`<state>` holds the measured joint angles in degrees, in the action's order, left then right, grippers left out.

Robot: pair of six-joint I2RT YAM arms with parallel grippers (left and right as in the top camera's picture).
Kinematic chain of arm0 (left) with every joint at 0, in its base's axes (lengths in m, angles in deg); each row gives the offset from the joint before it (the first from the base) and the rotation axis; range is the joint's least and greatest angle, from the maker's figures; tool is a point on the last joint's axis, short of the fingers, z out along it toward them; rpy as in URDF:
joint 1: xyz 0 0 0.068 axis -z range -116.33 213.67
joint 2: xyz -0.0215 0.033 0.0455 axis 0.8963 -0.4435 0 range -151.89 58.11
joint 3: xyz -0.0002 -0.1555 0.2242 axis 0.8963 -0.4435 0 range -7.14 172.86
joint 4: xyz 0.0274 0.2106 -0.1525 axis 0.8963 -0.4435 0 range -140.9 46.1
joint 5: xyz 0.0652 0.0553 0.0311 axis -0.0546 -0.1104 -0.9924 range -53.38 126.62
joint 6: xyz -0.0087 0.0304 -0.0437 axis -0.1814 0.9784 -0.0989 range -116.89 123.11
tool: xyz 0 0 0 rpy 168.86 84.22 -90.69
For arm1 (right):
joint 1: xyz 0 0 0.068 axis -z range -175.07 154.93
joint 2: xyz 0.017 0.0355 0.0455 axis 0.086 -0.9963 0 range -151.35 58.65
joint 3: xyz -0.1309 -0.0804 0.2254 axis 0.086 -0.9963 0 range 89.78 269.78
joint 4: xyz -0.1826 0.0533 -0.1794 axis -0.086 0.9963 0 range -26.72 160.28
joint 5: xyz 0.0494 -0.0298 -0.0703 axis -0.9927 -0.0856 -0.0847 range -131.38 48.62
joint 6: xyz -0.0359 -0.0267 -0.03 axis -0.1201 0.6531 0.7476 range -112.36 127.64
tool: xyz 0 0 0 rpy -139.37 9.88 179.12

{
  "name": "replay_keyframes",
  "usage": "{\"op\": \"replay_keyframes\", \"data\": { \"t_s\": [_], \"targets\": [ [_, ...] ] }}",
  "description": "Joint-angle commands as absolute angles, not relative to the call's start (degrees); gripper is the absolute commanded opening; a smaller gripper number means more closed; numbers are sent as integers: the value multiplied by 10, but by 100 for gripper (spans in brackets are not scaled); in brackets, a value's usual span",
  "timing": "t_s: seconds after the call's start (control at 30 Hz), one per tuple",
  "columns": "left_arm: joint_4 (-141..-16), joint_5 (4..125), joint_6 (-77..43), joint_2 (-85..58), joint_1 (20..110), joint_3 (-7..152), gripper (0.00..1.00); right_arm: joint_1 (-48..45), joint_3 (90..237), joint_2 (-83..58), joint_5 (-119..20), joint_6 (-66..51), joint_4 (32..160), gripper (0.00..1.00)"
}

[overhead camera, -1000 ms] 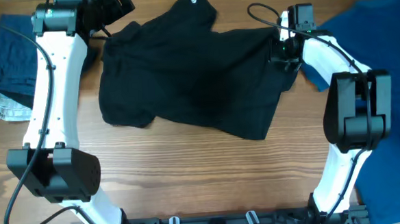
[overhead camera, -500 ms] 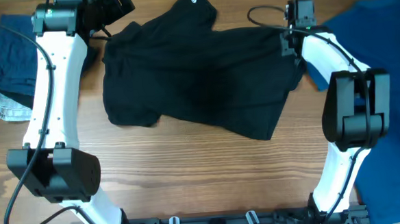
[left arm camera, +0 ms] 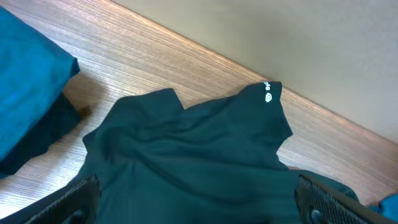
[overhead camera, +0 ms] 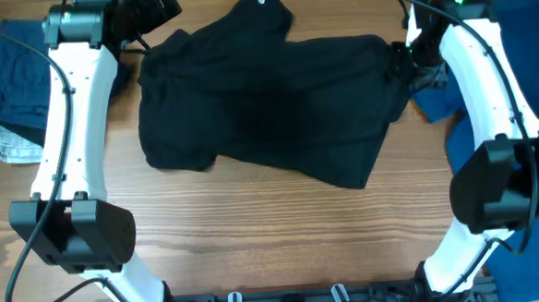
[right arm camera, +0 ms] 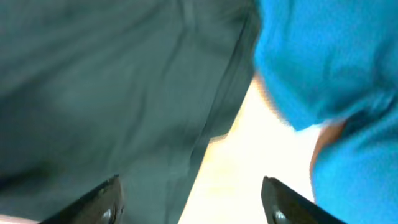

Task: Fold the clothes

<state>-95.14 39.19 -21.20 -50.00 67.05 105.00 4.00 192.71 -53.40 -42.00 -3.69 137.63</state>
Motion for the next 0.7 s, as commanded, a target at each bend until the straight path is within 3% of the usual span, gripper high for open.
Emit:
{"op": "replay_keyframes", "data": {
  "t_s": [0.0,0.07,0.2,0.43,0.67],
  "targets": [
    [-951,398,-214,-500,668,1054,100,40,1920,-522,-523,-72,1444,59],
    [-950,398,-214,-500,668,1054,100,40,1890,-512,-563,-71,1461,52],
    [-951,398,-214,-500,668,1054,100,30,1752,-449,-571,-99,1405,51],
    [-950,398,-214,-500,668,1054,100,-29,1467,-394,-661,-184,1177,50],
    [-950,398,-214,-500,668,1054,100,-44,1422,-394,-613,-215,1093,51]
  ]
}}
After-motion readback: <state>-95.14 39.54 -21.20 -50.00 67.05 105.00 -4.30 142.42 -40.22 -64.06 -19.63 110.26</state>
